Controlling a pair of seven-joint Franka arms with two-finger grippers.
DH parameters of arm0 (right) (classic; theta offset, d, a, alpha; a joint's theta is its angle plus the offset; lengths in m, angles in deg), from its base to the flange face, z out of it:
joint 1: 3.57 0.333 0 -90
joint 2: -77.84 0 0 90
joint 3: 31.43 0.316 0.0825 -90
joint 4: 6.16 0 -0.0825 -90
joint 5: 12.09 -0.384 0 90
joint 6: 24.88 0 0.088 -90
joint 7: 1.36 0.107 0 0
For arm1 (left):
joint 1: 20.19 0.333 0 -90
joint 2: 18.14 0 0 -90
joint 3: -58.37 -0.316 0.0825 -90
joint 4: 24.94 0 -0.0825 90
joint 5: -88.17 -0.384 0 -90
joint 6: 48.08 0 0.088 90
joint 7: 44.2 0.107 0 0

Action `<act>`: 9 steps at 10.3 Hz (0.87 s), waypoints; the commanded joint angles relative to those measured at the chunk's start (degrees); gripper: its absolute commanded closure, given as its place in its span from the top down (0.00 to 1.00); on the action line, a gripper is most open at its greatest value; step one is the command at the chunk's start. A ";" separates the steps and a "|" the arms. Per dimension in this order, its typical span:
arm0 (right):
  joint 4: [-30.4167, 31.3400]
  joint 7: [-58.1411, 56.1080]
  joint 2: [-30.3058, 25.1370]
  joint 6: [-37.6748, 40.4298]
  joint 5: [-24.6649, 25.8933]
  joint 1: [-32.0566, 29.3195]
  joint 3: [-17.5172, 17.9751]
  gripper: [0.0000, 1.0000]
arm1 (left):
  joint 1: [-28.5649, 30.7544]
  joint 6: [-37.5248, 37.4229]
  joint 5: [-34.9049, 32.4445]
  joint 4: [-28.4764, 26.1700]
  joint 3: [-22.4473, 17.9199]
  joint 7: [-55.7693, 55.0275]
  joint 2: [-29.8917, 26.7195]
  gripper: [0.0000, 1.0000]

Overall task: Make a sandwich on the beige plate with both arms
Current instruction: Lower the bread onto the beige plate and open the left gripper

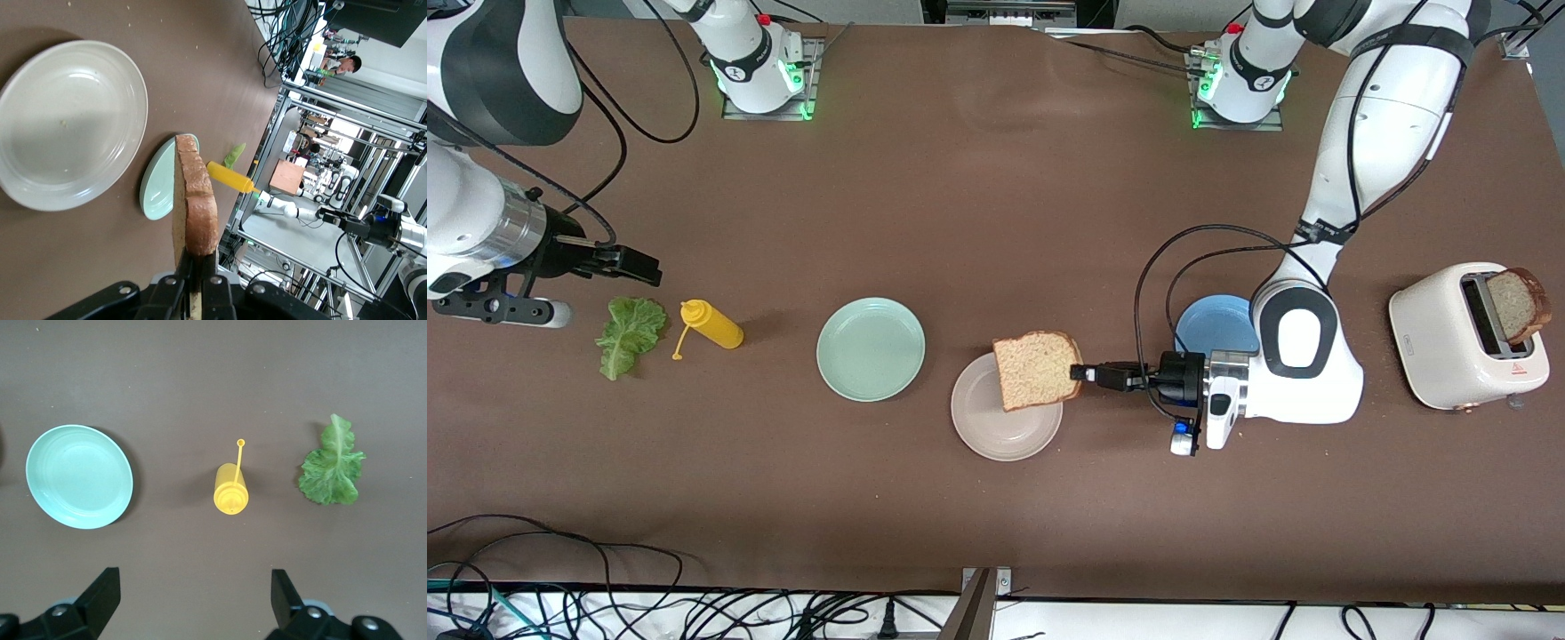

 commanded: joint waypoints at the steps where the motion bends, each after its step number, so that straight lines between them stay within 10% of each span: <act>1: 0.71 -1.19 -0.78 -0.03 -1.52 -0.54 0.04 1.00 | -0.72 2.56 3.26 1.86 -0.14 2.36 3.25 0.00; 9: 0.71 -1.19 -0.78 -0.21 -1.61 -0.54 0.04 1.00 | -6.34 14.26 12.04 2.21 -0.23 13.25 9.06 0.00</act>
